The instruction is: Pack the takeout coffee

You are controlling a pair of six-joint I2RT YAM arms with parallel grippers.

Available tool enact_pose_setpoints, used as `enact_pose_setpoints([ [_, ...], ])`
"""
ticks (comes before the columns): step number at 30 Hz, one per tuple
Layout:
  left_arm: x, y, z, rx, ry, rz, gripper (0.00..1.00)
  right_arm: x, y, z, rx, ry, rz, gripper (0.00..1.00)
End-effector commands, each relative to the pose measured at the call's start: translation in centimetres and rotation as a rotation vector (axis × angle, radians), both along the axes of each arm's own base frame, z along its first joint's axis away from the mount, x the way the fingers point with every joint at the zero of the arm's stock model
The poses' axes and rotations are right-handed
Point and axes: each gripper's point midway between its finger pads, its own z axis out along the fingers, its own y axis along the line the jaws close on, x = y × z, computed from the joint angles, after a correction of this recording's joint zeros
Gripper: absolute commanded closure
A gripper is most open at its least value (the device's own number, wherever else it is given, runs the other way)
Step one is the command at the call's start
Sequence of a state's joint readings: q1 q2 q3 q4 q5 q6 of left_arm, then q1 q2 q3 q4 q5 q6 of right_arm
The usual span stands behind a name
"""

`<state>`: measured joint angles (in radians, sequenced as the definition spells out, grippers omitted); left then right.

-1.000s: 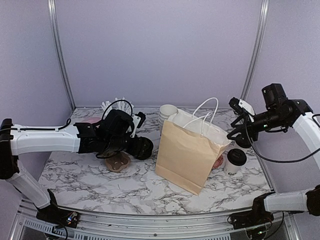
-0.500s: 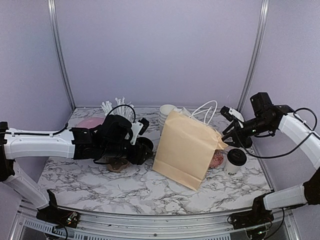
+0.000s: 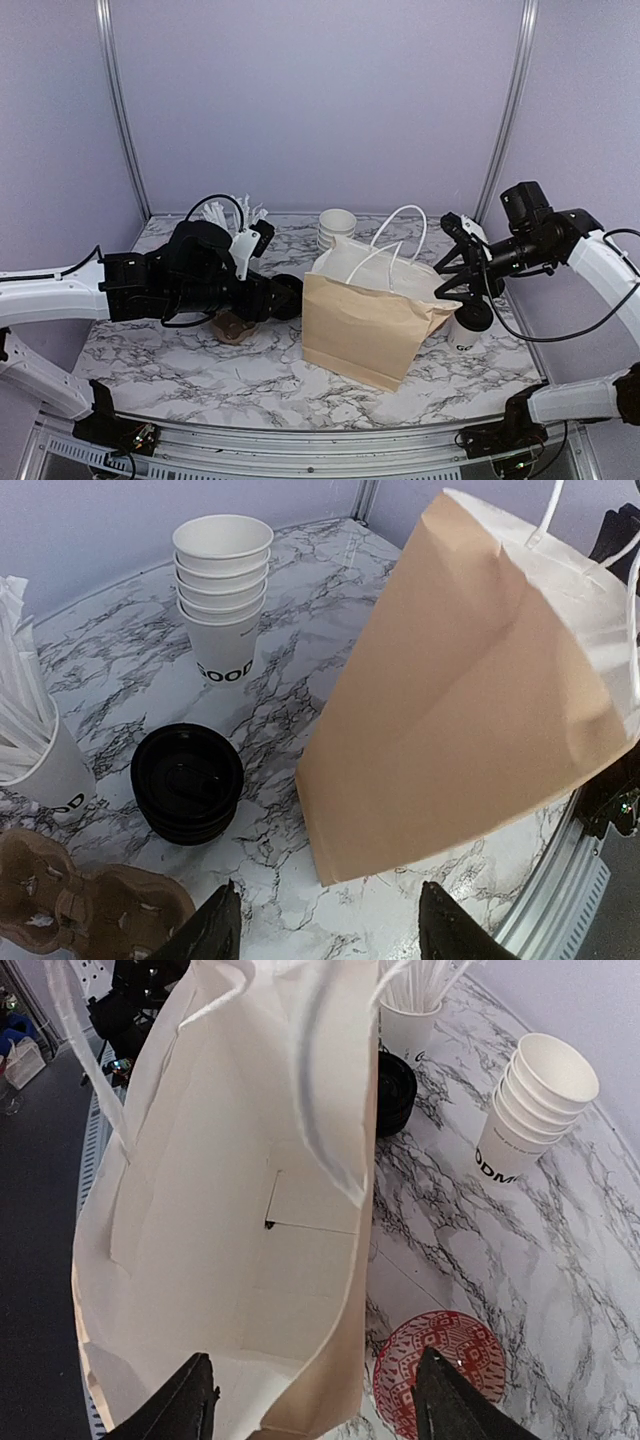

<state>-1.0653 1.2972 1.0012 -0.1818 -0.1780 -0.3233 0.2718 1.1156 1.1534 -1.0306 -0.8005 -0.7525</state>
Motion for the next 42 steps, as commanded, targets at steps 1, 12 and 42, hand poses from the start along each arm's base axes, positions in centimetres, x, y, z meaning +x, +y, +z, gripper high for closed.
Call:
enact_pose_setpoints([
  [1, 0.0, 2.0, 1.6, 0.028, -0.027, 0.046, 0.39, -0.8, 1.0, 2.1, 0.065, 0.0, 0.058, 0.33],
  [12, 1.2, 6.0, 2.4, 0.067, -0.023, 0.241, 0.39, 2.4, 3.7, 4.9, 0.087, -0.024, 0.058, 0.33],
  [42, 4.5, 13.6, -1.7, 0.209, 0.146, 0.445, 0.37, 0.5, 8.0, 6.0, 0.053, -0.036, 0.179, 1.0],
])
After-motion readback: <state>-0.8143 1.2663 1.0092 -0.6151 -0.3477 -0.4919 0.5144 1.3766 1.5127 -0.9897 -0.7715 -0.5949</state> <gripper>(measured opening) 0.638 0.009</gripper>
